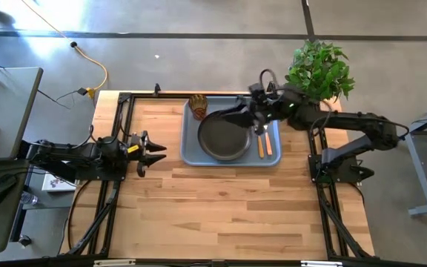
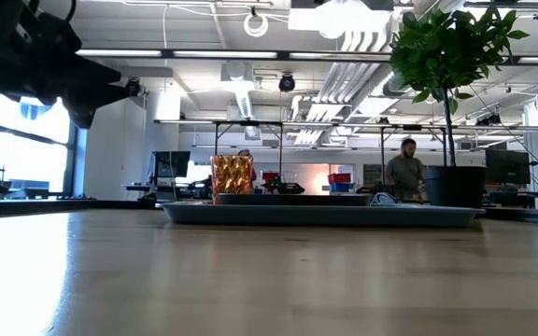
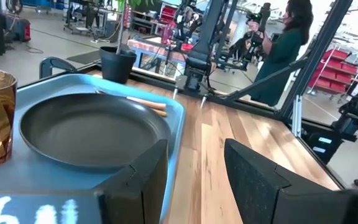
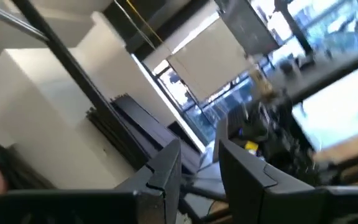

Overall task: Pick and place plate/cup/fork/spoon on tray
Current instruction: Return to Home Position

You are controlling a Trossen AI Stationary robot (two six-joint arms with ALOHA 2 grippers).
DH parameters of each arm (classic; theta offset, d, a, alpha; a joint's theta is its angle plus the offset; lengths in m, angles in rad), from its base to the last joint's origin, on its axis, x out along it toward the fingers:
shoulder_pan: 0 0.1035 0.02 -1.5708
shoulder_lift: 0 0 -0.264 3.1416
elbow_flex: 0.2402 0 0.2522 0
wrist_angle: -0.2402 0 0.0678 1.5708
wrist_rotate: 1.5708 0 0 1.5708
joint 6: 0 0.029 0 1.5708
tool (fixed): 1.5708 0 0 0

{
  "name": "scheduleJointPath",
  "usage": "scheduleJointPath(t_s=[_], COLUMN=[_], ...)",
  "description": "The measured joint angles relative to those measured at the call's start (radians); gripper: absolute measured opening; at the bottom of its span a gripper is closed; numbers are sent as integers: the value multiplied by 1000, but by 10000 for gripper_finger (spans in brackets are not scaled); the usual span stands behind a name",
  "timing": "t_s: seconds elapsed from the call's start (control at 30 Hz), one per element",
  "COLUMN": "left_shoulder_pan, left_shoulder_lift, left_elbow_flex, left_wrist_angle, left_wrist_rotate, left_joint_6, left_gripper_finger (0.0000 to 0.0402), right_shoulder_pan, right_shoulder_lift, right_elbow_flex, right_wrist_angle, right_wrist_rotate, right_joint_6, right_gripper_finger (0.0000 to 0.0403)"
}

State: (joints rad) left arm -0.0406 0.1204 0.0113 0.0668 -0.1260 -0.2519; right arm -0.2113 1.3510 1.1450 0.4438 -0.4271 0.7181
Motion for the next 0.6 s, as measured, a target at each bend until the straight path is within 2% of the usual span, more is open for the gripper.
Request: scheduleJointPath(t_s=[0.13, 0.23, 0.37, 0.5, 0.6], left_shoulder_pan=[0, 0, 0, 0, 0], left_shoulder_lift=[0, 0, 3, 4, 4], left_elbow_flex=[0, 1, 1, 1, 1], left_wrist_angle=[-6, -29, -38, -40, -41], left_wrist_rotate=[0, 0, 2, 7, 8], left_joint_6=[-1, -8, -7, -7, -7], left_gripper_finger=[147, 147, 147, 147, 147], right_shoulder_pan=[-33, -44, -29, 5, 20], right_shoulder_lift=[-94, -197, -373, -553, -681], right_elbow_flex=[0, 0, -63, -227, -358], right_wrist_angle=[-25, -180, -399, -407, -409], right_wrist_rotate=[-80, -98, 12, 79, 214], right_joint_6=[-119, -231, -386, -505, -564], right_gripper_finger=[99, 99, 99, 99, 99])
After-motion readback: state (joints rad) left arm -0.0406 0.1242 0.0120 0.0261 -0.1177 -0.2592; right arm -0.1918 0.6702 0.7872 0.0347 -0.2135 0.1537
